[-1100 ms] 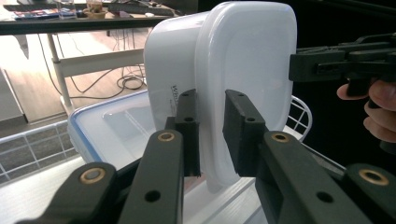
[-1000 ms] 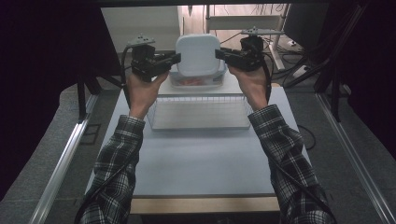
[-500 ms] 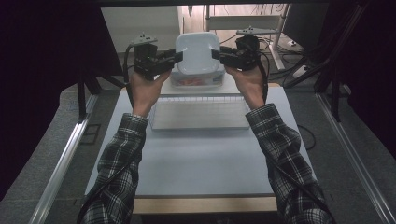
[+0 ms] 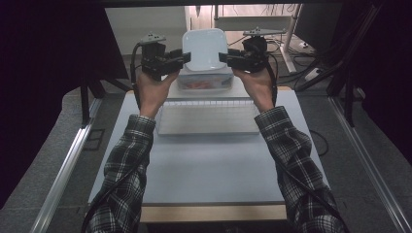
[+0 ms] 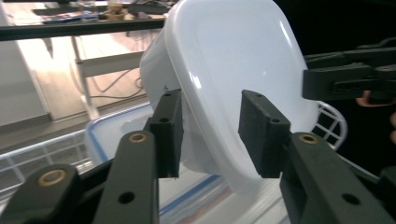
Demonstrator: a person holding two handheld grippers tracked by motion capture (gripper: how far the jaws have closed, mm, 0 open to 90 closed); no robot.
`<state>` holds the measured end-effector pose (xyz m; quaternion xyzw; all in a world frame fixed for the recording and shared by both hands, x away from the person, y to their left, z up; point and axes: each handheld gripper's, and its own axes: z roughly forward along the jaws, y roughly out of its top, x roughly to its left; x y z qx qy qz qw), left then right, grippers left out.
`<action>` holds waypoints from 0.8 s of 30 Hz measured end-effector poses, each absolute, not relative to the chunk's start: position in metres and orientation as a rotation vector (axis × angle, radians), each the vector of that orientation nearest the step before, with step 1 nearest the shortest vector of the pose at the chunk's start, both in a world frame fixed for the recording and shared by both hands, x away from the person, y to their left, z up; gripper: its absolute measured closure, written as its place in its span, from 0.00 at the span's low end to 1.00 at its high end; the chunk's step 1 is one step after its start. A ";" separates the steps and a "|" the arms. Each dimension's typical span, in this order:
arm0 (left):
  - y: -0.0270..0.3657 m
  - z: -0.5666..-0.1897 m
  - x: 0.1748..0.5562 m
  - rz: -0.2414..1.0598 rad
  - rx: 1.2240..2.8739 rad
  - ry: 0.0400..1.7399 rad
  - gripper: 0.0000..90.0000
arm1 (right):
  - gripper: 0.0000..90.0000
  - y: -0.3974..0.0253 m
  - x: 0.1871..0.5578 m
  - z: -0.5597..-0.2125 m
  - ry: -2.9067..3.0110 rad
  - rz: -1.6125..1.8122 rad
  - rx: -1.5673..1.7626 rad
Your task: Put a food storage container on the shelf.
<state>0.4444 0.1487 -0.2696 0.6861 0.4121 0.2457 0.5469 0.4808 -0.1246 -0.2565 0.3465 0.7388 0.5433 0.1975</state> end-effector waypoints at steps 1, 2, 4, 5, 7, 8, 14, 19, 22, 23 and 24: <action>0.149 -0.270 0.445 0.584 1.628 0.981 0.64 | 0.64 -0.124 0.481 -0.257 2.073 1.518 0.971; 0.149 -0.271 0.447 0.577 1.626 0.982 0.63 | 0.63 -0.124 0.482 -0.258 2.073 1.524 0.971; 0.150 -0.272 0.449 0.559 1.616 0.986 0.63 | 0.63 -0.125 0.483 -0.257 2.073 1.543 0.978; 0.150 -0.272 0.449 0.555 1.613 0.992 0.62 | 0.63 -0.125 0.484 -0.257 2.078 1.546 0.982; 0.150 -0.271 0.450 0.566 1.617 0.992 0.61 | 0.63 -0.125 0.484 -0.256 2.079 1.543 0.983; 0.150 -0.270 0.451 0.573 1.619 0.994 0.60 | 0.63 -0.125 0.484 -0.256 2.077 1.538 0.983; 0.150 -0.268 0.456 0.585 1.609 1.013 0.57 | 0.62 -0.124 0.486 -0.256 2.080 1.546 0.987; 0.151 -0.267 0.457 0.585 1.601 1.004 0.59 | 0.61 -0.122 0.486 -0.256 2.093 1.505 0.981; 0.151 -0.265 0.456 0.593 1.618 0.996 0.59 | 0.61 -0.123 0.487 -0.260 2.094 1.512 0.992; 0.151 -0.265 0.456 0.595 1.616 0.993 0.60 | 0.61 -0.123 0.488 -0.261 2.096 1.516 0.994; 0.151 -0.265 0.455 0.595 1.615 0.991 0.60 | 0.60 -0.123 0.488 -0.261 2.098 1.521 0.992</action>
